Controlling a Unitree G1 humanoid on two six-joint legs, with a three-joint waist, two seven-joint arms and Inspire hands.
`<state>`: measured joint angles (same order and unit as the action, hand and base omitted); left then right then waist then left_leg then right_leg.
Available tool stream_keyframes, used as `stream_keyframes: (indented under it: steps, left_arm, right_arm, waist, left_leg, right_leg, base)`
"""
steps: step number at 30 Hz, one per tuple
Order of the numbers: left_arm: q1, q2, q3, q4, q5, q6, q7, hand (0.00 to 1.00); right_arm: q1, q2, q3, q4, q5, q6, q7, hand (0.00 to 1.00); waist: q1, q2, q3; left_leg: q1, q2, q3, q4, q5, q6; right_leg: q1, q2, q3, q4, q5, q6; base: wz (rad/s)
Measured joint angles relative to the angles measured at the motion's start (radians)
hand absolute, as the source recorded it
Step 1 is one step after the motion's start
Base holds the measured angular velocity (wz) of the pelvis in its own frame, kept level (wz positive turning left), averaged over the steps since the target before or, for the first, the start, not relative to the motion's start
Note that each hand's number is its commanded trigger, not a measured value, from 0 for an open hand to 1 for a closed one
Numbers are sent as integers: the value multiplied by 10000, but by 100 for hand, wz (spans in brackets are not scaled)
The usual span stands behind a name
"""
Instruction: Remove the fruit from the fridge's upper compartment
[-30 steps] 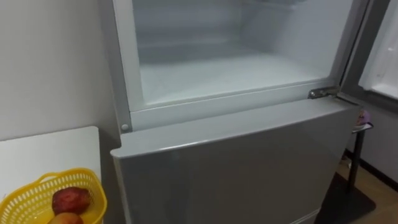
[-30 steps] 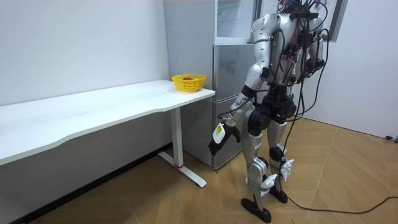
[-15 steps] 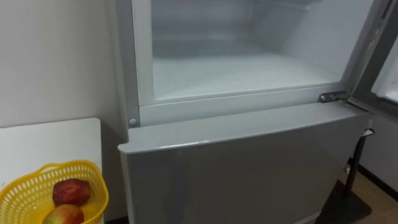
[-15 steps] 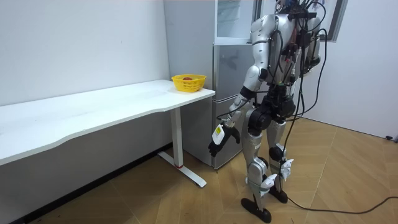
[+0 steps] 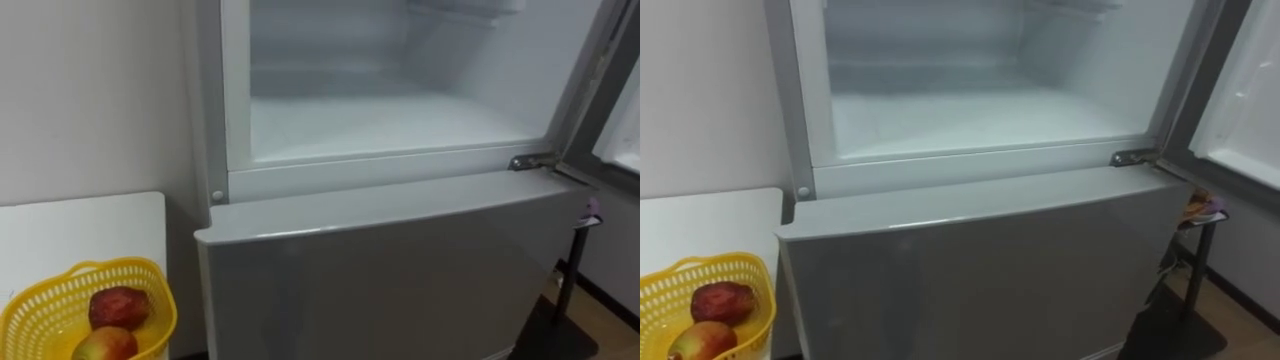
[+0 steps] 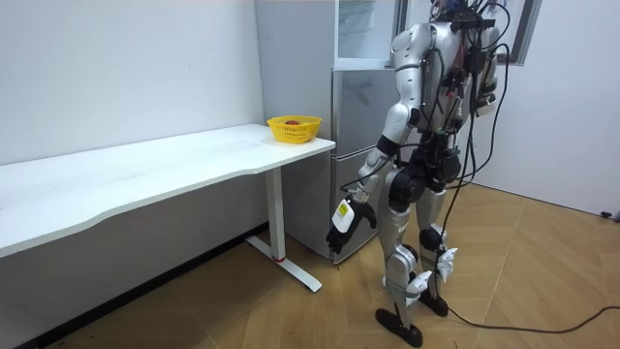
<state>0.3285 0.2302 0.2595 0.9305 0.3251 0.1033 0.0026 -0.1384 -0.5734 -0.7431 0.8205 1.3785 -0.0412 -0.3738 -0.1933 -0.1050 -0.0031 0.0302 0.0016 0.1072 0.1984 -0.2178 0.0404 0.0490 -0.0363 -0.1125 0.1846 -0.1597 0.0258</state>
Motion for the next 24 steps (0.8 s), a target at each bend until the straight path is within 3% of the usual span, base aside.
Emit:
stream_keyframes:
  steps: [6, 10, 15, 24]
  left_arm:
    - [137, 29, 143, -95, 39, 7, -71, 0]
    - [224, 89, 145, -95, 37, 103, -65, 0]
    - [220, 106, 166, -95, 64, 294, -63, 0]
    - [296, 103, 238, -81, 178, 356, -65, 0]
  right_arm:
    - [-503, -813, 4, 109, 288, 182, -35, 0]
    - [-1091, -1355, 6, 827, 469, 217, -25, 0]
    - [-1233, -1478, 8, 964, 392, 467, 57, 0]
    - [-1653, -1639, 54, 1179, -28, 811, 296, 0]
  waist:
    - [-32, -22, -8]
    - [-52, -199, -28]
    - [-46, -305, -77]
    - [-289, -234, -110]
  left_leg:
    - [20, -14, -9, -16, 23, -22]
    - [6, 11, -2, -17, 29, -37]
    - [-5, 13, -14, 2, 29, -38]
    - [24, 7, -24, 49, 30, -38]
  right_leg:
    - [10, 6, 2, -2, 0, -1]
    - [7, 34, 5, -23, -1, -2]
    - [-6, 42, 44, -17, 9, -17]
    - [19, 40, 29, -11, 14, -25]
  base:
    - [0]
    - [0]
    - [0]
    - [0]
